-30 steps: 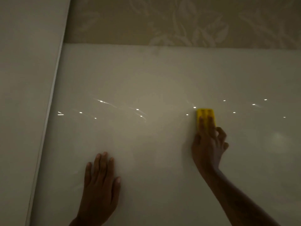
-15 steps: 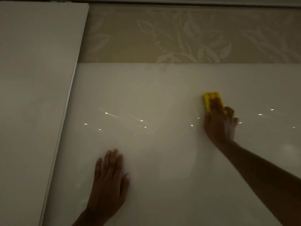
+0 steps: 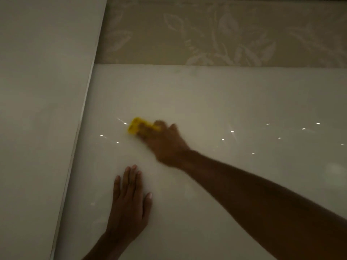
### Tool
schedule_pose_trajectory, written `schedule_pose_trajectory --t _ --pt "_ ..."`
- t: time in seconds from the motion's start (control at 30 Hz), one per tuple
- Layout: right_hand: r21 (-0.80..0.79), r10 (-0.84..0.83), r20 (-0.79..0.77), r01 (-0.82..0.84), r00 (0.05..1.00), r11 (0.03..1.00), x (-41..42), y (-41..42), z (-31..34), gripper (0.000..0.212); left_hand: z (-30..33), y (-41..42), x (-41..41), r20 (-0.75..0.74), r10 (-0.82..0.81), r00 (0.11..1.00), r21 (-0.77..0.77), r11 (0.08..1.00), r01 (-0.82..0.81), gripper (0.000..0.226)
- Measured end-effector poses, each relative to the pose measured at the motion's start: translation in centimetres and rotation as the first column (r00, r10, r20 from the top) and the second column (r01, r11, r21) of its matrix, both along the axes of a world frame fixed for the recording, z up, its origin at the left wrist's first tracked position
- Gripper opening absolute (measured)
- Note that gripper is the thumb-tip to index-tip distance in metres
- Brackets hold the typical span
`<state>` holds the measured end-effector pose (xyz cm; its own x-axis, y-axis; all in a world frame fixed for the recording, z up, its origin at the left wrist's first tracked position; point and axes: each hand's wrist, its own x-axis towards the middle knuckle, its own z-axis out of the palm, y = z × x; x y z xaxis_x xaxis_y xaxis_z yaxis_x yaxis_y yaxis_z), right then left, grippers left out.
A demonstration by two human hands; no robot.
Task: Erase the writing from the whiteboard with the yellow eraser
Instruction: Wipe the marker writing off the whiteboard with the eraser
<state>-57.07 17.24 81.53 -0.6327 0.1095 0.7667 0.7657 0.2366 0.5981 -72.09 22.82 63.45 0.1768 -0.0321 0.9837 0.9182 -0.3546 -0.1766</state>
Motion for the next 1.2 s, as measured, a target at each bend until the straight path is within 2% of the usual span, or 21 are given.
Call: schedule_pose_trajectory --t 0.03,0.07,0.13,0.2,0.27,0.33,0.4,0.47,0.5,0.53,0.57,0.63,0.7,0.73,0.8,0.83,0.9,0.97,1.07,1.13,1.2 --pt "0.022 -0.046 0.152 0.043 0.987 0.999 -0.4 0.3 -1.7 0.069 0.0 0.0 0.1 0.019 -0.006 1.0 -0.01 1.0 0.006 0.07" --pt "0.037 -0.074 0.234 0.067 0.969 0.997 -0.1 0.4 -3.3 0.07 -0.1 -0.1 0.2 0.037 -0.01 0.999 -0.026 1.0 0.011 0.071" --pt "0.062 -0.066 0.249 0.052 0.966 0.997 2.2 0.6 -4.9 0.07 -0.2 -0.1 0.3 0.056 -0.014 0.998 -0.044 0.999 0.017 0.073" --pt "0.101 -0.044 0.175 0.027 0.984 0.995 6.1 0.3 -4.7 0.073 -0.2 -0.1 0.5 0.055 -0.006 0.998 -0.035 0.999 0.008 0.072" --pt "0.086 -0.033 -0.051 0.037 0.998 0.996 11.3 -0.8 -3.9 0.073 -0.3 -0.2 0.9 0.057 0.002 0.998 -0.026 1.0 -0.001 0.069" --pt "0.117 -0.012 -0.353 0.057 0.935 0.991 17.3 -1.7 -3.8 0.076 -0.3 -0.5 1.7 0.049 0.013 0.999 -0.044 0.999 -0.011 0.068" --pt "0.147 -0.011 -0.614 0.128 0.79 0.981 22.7 -2.0 -4.5 0.075 -0.4 -0.9 2.6 0.025 0.022 0.999 -0.068 0.997 -0.02 0.067" --pt "0.1 -0.007 -0.824 0.158 0.567 0.982 26.0 -2.1 -5.8 0.069 -0.4 -1.2 3.8 0.008 0.013 1.0 -0.081 0.997 -0.012 0.066" --pt "0.067 -0.017 -0.882 0.161 0.471 0.985 26.7 -2.2 -6.7 0.069 -0.4 -1.3 4.7 0.003 0.007 1.0 -0.089 0.996 -0.007 0.066" --pt "0.044 -0.035 -0.901 0.172 0.433 0.984 26.9 -2.1 -7.9 0.07 -0.4 -1.5 5.5 -0.002 0.006 1.0 -0.1 0.995 -0.006 0.066" --pt "0.047 -0.041 -0.885 0.177 0.464 0.983 26.6 -2.1 -9.3 0.071 -0.4 -1.5 6.2 -0.012 0.008 1.0 -0.108 0.994 -0.009 0.067" --pt "0.085 -0.039 -0.714 0.141 0.699 0.986 25.3 -2.3 -12.7 0.072 -0.2 -1.7 8.0 -0.046 0.006 0.999 -0.108 0.994 -0.011 0.066" --pt "-0.006 -0.082 -0.375 0.086 0.923 0.996 25.0 -3.2 -16.1 0.068 -0.1 -2.0 10.2 -0.079 -0.016 0.997 -0.098 0.995 0.008 0.065" --pt "-0.052 -0.117 -0.188 0.109 0.975 0.993 25.4 -3.7 -17.4 0.067 -0.1 -2.2 11.1 -0.095 -0.026 0.995 -0.094 0.995 0.017 0.064" --pt "-0.005 -0.179 0.054 0.179 0.982 0.984 27.8 -4.4 -18.5 0.065 0.0 -2.5 13.2 -0.12 -0.043 0.992 -0.084 0.996 0.033 0.063" --pt "0.029 -0.177 0.056 0.175 0.983 0.984 29.3 -4.6 -18.4 0.065 0.0 -2.6 14.1 -0.126 -0.05 0.991 -0.081 0.996 0.04 0.063" --pt "0.057 -0.15 -0.116 0.158 0.982 0.986 32.9 -5.0 -18.4 0.069 0.2 -2.9 16.1 -0.141 -0.06 0.988 -0.082 0.995 0.049 0.063" --pt "0.039 -0.127 -0.401 0.155 0.907 0.987 36.8 -5.2 -19.0 0.074 0.3 -3.2 17.8 -0.15 -0.061 0.987 -0.085 0.995 0.048 0.063" --pt "0.007 -0.108 -0.781 0.182 0.615 0.983 43.4 -4.8 -21.6 0.063 0.3 -3.6 20.5 -0.161 -0.063 0.985 -0.091 0.995 0.049 0.063" --pt "-0.012 -0.089 -0.899 0.18 0.429 0.984 45.9 -4.5 -23.0 0.062 0.3 -3.8 22.1 -0.176 -0.055 0.983 -0.101 0.994 0.038 0.064" --pt "-0.014 -0.071 -0.941 0.173 0.332 0.985 46.3 -4.4 -23.1 0.062 0.2 -3.8 23.6 -0.183 -0.028 0.983 -0.109 0.994 0.008 0.065"
